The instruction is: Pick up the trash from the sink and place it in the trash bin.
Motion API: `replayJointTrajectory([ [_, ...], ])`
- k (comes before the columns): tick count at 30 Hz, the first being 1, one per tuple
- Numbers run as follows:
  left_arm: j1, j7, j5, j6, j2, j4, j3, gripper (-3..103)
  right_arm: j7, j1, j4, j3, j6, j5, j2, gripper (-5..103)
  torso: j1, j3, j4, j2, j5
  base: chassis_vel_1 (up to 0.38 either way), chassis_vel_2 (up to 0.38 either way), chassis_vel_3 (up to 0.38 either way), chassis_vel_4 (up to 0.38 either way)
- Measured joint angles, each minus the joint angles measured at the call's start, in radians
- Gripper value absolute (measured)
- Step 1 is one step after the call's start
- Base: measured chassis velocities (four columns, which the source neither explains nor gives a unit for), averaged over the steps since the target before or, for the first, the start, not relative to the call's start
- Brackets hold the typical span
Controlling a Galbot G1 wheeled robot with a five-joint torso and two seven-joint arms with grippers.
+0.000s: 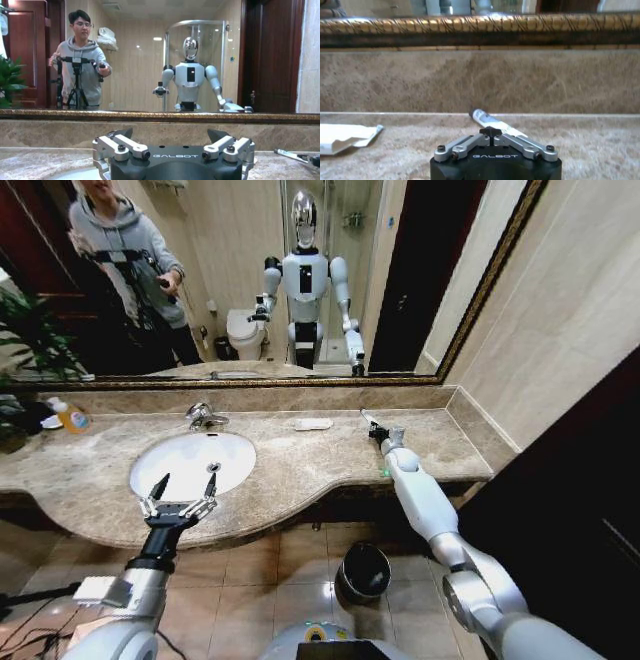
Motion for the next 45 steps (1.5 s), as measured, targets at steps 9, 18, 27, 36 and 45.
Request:
replayJointTrajectory([
  [9,0.0,0.0,0.0,0.0,0.0,0.0,0.0,100,-0.015,0.007,0.018,-0.029,0.033,-0.011,0.003,14,0.0,0.0,-0.0001,0.0,0.0001,0.0,0.0,0.0,0.0],
  [18,0.0,0.0,0.0,0.0,0.0,0.0,0.0,100,-0.057,0.093,-0.113,-0.061,0.083,-0.052,0.037,46,0.0,0.0,0.0,0.0,0.0002,0.0,0.0,0.0,0.0],
  [27,0.0,0.0,0.0,0.0,0.0,0.0,0.0,100,-0.088,0.215,-0.28,-0.089,0.131,-0.123,0.048,84,0.0,0.0,0.0001,0.0,0.0001,0.0,0.0,0.0,0.0],
  [36,0.0,0.0,0.0,0.0,0.0,0.0,0.0,100,-0.153,0.271,-0.369,-0.091,0.053,-0.137,0.002,100,0.0,0.0,-0.0002,0.0,0.0002,0.0,0.0,0.0,0.0],
  [45,0.0,0.0,0.0,0.0,0.0,0.0,0.0,100,-0.193,0.282,-0.403,-0.082,-0.004,-0.105,0.002,103,0.0,0.0,-0.0001,0.0,0.0,0.0,0.0,0.0,0.0],
])
